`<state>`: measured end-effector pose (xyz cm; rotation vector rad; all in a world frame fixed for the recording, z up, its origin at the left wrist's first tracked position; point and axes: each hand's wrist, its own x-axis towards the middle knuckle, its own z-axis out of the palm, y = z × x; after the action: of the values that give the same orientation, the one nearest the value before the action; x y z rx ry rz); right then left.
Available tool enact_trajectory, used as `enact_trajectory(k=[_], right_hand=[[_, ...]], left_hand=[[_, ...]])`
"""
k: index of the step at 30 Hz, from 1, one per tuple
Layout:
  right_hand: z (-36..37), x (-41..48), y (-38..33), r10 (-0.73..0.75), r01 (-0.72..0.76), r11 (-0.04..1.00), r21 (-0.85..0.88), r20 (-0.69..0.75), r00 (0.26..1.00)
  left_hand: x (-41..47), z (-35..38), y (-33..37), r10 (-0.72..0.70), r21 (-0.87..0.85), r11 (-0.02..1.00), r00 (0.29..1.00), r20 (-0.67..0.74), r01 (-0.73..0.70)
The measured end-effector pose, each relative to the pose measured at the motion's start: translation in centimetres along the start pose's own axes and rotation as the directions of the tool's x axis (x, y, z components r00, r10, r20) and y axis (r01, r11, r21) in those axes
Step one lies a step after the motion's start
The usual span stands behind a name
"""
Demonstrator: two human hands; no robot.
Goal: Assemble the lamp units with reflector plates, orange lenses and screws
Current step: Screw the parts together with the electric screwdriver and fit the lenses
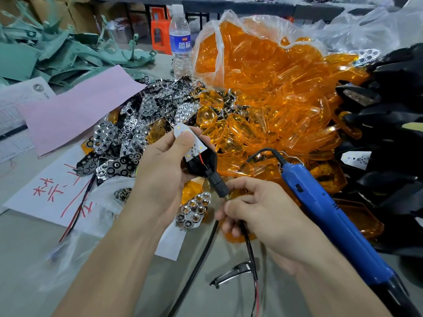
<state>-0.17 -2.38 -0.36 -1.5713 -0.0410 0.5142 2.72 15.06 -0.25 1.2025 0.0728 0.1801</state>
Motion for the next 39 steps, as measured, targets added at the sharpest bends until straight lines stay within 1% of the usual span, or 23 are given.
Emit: enact_trajectory(k=[3, 7, 10, 12, 14, 16, 18, 20, 22, 24, 26, 28, 30, 32, 35, 36, 37, 39], right_hand=[[0.0, 0.0, -0.2, -0.001, 0.002, 1.000, -0.019, 0.040, 0.999], [0.1, 0.0, -0.3, -0.020, 0.018, 0.999, 0.045, 0.051, 0.999], [0.2, -0.1, -0.2, -0.038, 0.036, 0.997, 0.068, 0.039, 0.998], [0.2, -0.1, -0.1, -0.040, 0.036, 0.997, 0.071, 0.055, 0.998], [0.1, 0.0, 0.0, -0.041, 0.038, 0.996, 0.077, 0.045, 0.998], [0.1, 0.1, 0.0, -0.048, 0.045, 0.995, 0.088, 0.022, 0.999], [0.0, 0.2, 0.1, -0.057, 0.053, 0.991, 0.119, 0.035, 0.998], [0.0, 0.2, 0.2, -0.065, 0.053, 0.988, 0.147, 0.076, 0.995], [0.0, 0.3, 0.2, -0.070, 0.051, 0.984, 0.170, 0.111, 0.991], [0.1, 0.3, 0.3, -0.086, 0.059, 0.976, 0.208, 0.123, 0.989], [0.2, 0.4, 0.3, -0.106, 0.075, 0.968, 0.240, 0.122, 0.987], [0.2, 0.5, 0.4, -0.116, 0.087, 0.960, 0.267, 0.098, 0.988], [0.3, 0.5, 0.4, -0.134, 0.110, 0.958, 0.264, 0.075, 0.988], [0.5, 0.4, 0.4, -0.148, 0.122, 0.957, 0.262, 0.080, 0.986], [0.9, 0.2, 0.2, -0.167, 0.133, 0.949, 0.286, 0.095, 0.981], [0.9, 0.2, 0.1, -0.169, 0.132, 0.945, 0.301, 0.100, 0.981], [1.0, 0.1, 0.1, -0.170, 0.130, 0.940, 0.315, 0.104, 0.980], [1.0, 0.0, -0.1, -0.172, 0.127, 0.934, 0.333, 0.108, 0.979]], left_hand=[[-0.1, 0.2, -0.3, -0.004, 0.050, 0.999, 1.000, 0.000, 0.004], [-0.2, 0.4, -0.3, -0.038, 0.078, 0.996, 0.999, 0.009, 0.038], [-0.1, 0.2, -0.3, -0.069, 0.064, 0.996, 0.996, 0.063, 0.064], [-0.2, 0.4, -0.4, -0.065, 0.079, 0.995, 0.994, 0.092, 0.058], [-0.2, 0.5, -0.8, 0.025, 0.189, 0.981, 0.997, 0.067, -0.037], [-0.3, 0.6, -1.1, 0.175, 0.303, 0.938, 0.985, -0.003, -0.166], [-0.4, 0.6, -1.3, 0.290, 0.303, 0.918, 0.954, -0.075, -0.255], [-0.5, 0.8, -1.2, 0.345, 0.229, 0.921, 0.932, -0.109, -0.315], [-0.6, 1.0, -1.0, 0.360, 0.175, 0.925, 0.925, -0.119, -0.338], [-0.8, 1.1, -0.7, 0.321, 0.151, 0.940, 0.943, -0.086, -0.306], [-1.0, 1.0, -0.6, 0.246, 0.164, 0.956, 0.969, -0.011, -0.241], [-1.1, 1.0, -0.6, 0.207, 0.217, 0.953, 0.977, 0.040, -0.211], [-1.2, 1.0, -0.7, 0.247, 0.266, 0.933, 0.969, 0.023, -0.244], [-1.2, 1.1, -0.8, 0.331, 0.306, 0.899, 0.944, -0.007, -0.313], [-1.2, 0.9, -1.0, 0.480, 0.414, 0.794, 0.877, 0.020, -0.444], [-1.2, 0.8, -1.1, 0.491, 0.432, 0.782, 0.871, 0.017, -0.449], [-1.2, 0.9, -1.0, 0.470, 0.426, 0.798, 0.883, 0.001, -0.426], [-1.4, 1.3, -0.9, 0.363, 0.351, 0.875, 0.931, -0.024, -0.332]])
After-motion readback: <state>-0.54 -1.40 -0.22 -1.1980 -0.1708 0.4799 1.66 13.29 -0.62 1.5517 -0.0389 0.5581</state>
